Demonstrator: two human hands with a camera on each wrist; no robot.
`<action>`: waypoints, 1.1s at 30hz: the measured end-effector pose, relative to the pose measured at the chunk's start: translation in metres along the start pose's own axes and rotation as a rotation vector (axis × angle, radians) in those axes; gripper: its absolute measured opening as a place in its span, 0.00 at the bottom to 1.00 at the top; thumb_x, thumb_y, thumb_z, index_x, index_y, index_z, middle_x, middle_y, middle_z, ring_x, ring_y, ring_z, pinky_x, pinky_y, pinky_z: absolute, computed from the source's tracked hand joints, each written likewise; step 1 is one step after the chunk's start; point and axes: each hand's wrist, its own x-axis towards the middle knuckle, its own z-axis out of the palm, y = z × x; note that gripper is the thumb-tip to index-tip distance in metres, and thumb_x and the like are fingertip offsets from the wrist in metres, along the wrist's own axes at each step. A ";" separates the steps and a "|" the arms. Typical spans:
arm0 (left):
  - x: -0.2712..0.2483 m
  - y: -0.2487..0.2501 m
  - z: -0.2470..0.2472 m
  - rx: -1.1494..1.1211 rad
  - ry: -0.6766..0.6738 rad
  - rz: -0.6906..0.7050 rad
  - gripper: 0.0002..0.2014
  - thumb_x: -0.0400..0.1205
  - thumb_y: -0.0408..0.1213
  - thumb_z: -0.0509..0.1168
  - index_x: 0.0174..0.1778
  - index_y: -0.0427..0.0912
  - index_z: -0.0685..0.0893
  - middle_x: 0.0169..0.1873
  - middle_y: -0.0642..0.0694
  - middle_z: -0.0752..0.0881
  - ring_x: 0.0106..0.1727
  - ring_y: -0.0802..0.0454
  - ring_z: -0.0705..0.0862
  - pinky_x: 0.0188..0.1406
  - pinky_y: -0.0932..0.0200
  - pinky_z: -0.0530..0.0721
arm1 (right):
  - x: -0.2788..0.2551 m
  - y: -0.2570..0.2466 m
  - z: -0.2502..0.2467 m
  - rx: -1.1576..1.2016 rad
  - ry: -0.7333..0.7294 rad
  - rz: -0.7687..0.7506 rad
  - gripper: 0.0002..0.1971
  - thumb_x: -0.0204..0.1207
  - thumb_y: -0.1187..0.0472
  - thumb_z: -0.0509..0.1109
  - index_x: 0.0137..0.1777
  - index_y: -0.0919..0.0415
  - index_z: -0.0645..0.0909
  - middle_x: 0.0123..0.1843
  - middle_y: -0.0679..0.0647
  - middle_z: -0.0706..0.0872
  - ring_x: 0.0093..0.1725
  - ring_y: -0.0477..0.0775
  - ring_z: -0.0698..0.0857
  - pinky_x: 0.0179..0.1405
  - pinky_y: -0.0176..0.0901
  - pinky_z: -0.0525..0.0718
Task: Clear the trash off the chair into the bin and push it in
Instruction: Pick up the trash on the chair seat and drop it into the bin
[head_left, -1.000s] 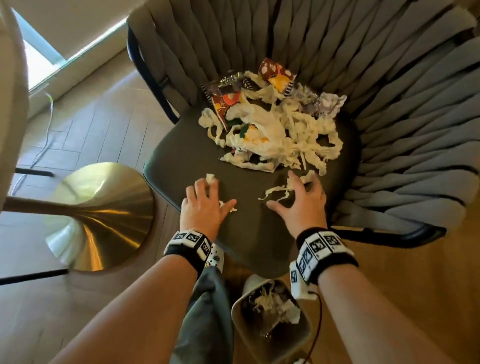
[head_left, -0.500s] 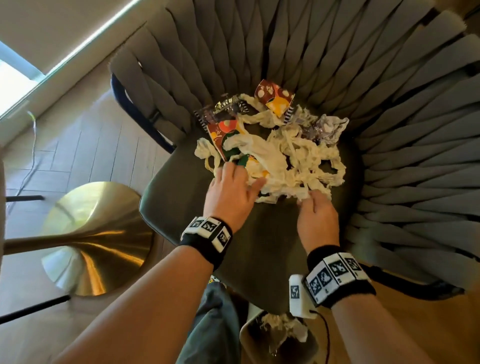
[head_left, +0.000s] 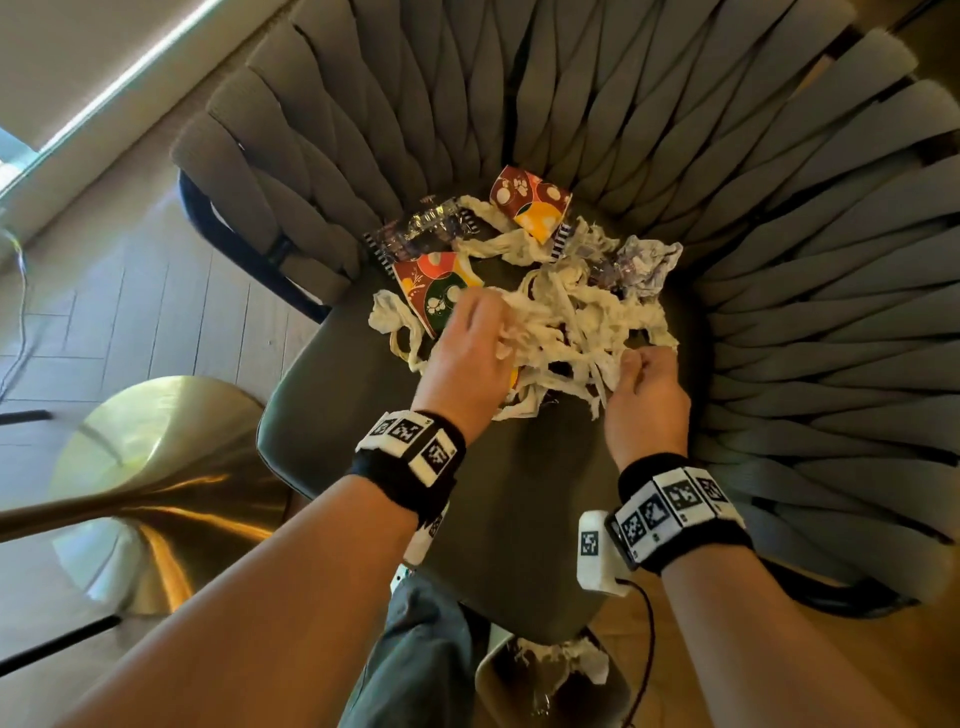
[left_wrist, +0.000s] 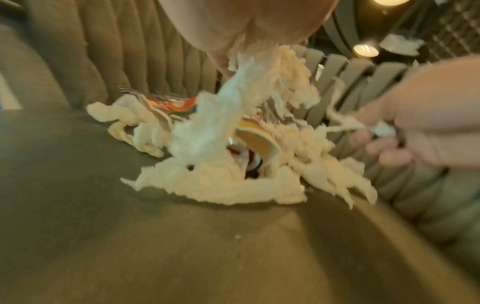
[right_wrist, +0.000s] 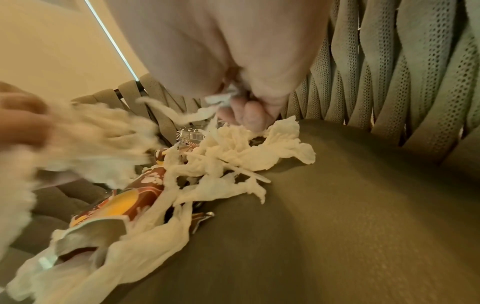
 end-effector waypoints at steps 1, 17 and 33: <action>-0.001 0.002 -0.007 -0.053 0.056 -0.052 0.07 0.82 0.30 0.62 0.55 0.39 0.75 0.55 0.43 0.78 0.48 0.56 0.78 0.49 0.70 0.77 | 0.003 0.000 -0.001 0.011 0.040 -0.001 0.10 0.89 0.57 0.56 0.62 0.58 0.76 0.52 0.57 0.85 0.52 0.61 0.86 0.44 0.47 0.79; -0.056 -0.008 -0.026 -0.071 0.253 -0.585 0.12 0.84 0.52 0.66 0.48 0.46 0.80 0.46 0.49 0.81 0.41 0.62 0.77 0.37 0.70 0.71 | 0.047 -0.005 0.007 -0.081 0.010 -0.153 0.20 0.85 0.61 0.64 0.76 0.53 0.71 0.74 0.63 0.75 0.67 0.62 0.81 0.53 0.44 0.76; -0.147 0.065 -0.017 -0.304 0.337 -0.733 0.11 0.85 0.52 0.64 0.43 0.50 0.78 0.39 0.49 0.86 0.38 0.55 0.86 0.34 0.59 0.84 | -0.037 0.003 -0.074 0.465 -0.036 -0.061 0.22 0.69 0.39 0.76 0.39 0.61 0.87 0.35 0.54 0.88 0.41 0.64 0.90 0.46 0.61 0.89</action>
